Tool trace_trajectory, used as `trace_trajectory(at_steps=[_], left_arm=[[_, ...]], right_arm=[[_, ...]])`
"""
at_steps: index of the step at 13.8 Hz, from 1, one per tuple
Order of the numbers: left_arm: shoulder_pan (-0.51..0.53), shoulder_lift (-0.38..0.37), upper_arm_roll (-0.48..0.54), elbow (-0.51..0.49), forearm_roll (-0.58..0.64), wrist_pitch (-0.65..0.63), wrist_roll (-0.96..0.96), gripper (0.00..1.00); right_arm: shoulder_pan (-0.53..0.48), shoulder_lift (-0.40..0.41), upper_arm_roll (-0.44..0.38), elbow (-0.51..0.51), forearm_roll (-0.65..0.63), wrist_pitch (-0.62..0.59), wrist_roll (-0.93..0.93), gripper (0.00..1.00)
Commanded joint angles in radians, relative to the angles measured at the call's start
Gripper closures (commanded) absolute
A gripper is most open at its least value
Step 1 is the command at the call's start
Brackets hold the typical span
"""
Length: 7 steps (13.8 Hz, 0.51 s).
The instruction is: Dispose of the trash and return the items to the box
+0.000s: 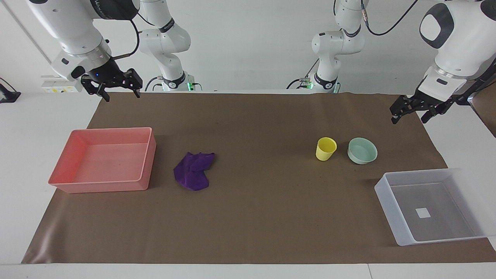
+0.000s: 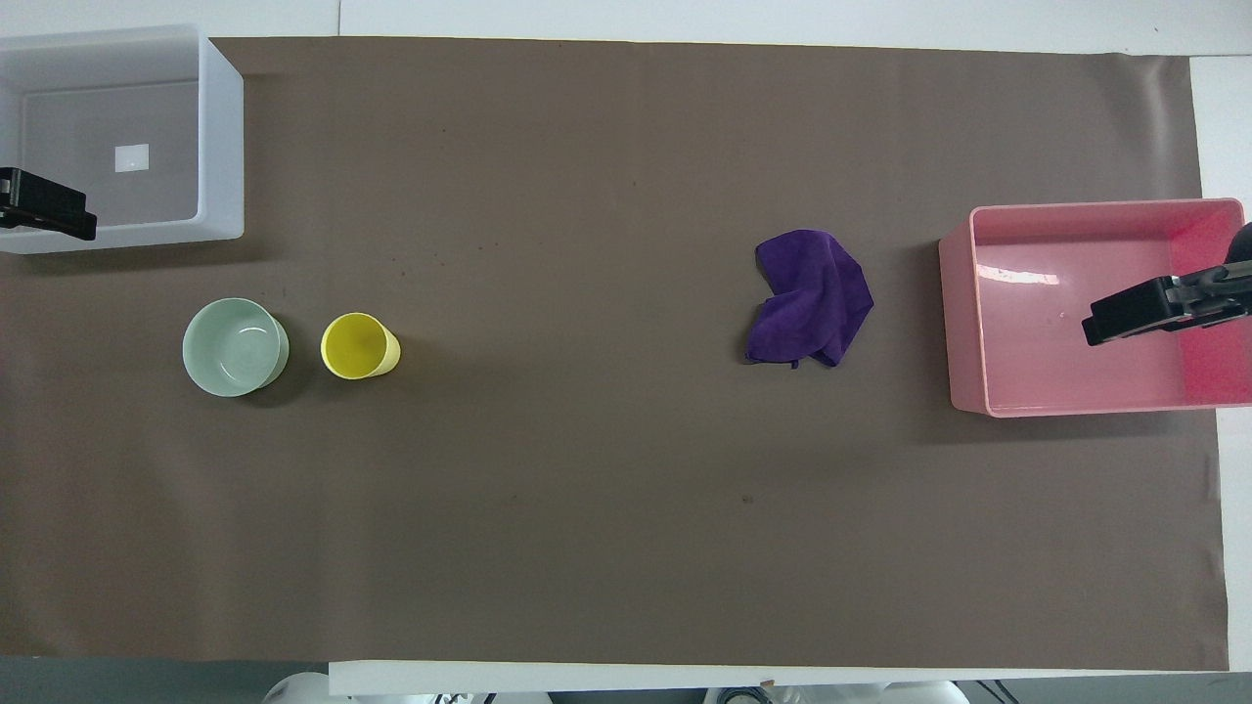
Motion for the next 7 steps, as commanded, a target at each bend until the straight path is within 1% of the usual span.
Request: trace_trajectory(at_steps=[1, 2, 3, 4, 5, 6, 7], left_arm=[[-0.015, 0.023, 0.007, 0.037, 0.018, -0.034, -0.009, 0.0], [-0.015, 0.02, 0.007, 0.028, 0.017, -0.028, -0.012, 0.0], [-0.014, 0.004, 0.009, -0.029, 0.017, -0.005, -0.009, 0.0], [-0.009, -0.05, 0.009, -0.132, 0.017, 0.06, -0.018, 0.0], [-0.003, -0.111, 0.009, -0.282, 0.017, 0.158, -0.026, 0.0], [0.003, -0.185, 0.013, -0.446, 0.017, 0.284, -0.041, 0.0], [0.023, -0.217, 0.015, -0.594, 0.017, 0.414, -0.055, 0.0]], right_arm=[[-0.01, 0.0, 0.007, 0.005, 0.003, -0.018, -0.019, 0.0], [-0.01, 0.002, 0.007, 0.005, 0.002, -0.018, -0.018, 0.0], [-0.01, 0.002, 0.007, 0.005, 0.003, -0.018, -0.018, 0.0], [-0.012, 0.0, 0.007, 0.005, 0.003, -0.018, -0.018, 0.0], [-0.012, 0.0, 0.007, 0.005, 0.003, -0.018, -0.016, 0.0], [-0.013, 0.0, 0.007, 0.005, 0.003, -0.018, -0.024, 0.0], [-0.013, -0.001, 0.01, -0.01, 0.017, -0.007, -0.031, 0.0]])
